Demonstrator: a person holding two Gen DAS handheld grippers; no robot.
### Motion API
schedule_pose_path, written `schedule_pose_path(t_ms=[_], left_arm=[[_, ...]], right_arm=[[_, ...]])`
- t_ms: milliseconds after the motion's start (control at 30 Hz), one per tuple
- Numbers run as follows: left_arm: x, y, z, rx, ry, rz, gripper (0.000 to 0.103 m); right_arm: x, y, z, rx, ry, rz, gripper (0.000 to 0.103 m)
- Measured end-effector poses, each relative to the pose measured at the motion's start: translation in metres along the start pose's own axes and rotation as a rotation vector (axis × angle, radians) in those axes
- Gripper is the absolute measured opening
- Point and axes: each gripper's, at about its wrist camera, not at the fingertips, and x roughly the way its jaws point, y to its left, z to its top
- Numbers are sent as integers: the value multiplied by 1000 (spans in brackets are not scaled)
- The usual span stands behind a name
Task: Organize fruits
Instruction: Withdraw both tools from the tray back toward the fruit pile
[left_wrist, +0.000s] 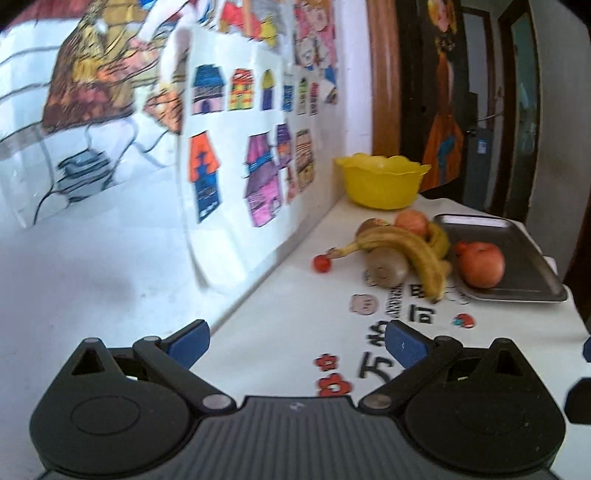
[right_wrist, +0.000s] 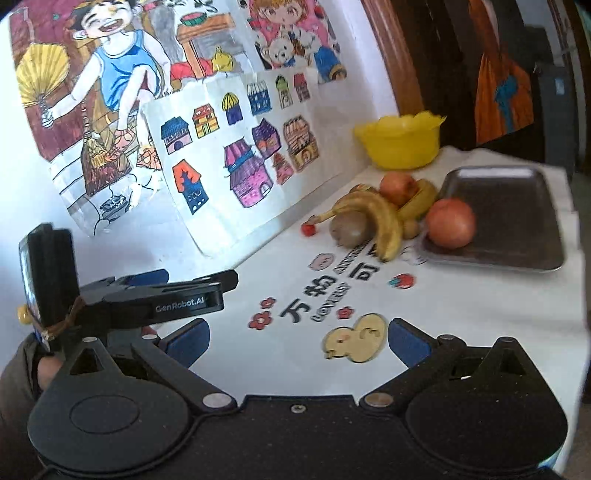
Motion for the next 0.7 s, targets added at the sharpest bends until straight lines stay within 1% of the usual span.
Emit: schedule_pose_path(t_ms=[33, 100, 233, 333, 433, 533, 600, 700], left_arm=[[1, 4, 0, -4, 6, 6, 103], [5, 11, 1, -17, 14, 20, 103], [12, 18, 5, -23, 4, 20, 103], [21, 17, 11, -14, 3, 19, 103], [30, 15, 20, -16, -3, 17, 103], [37, 12, 29, -32, -16, 8, 103], [44, 9, 34, -40, -23, 18, 103], [57, 5, 41, -44, -14, 14, 103]], right_arm=[[7, -1, 1, 11, 2, -7, 102], [22, -2, 5, 24, -6, -50, 102], [43, -11, 20, 10, -18, -130, 102], [55, -20, 38, -1, -47, -173, 102], [69, -24, 64, -17, -59, -239, 102], [79, -22, 86, -49, -77, -252, 102], [87, -20, 97, -84, -91, -249, 102], [103, -21, 109, -118, -72, -241, 102]])
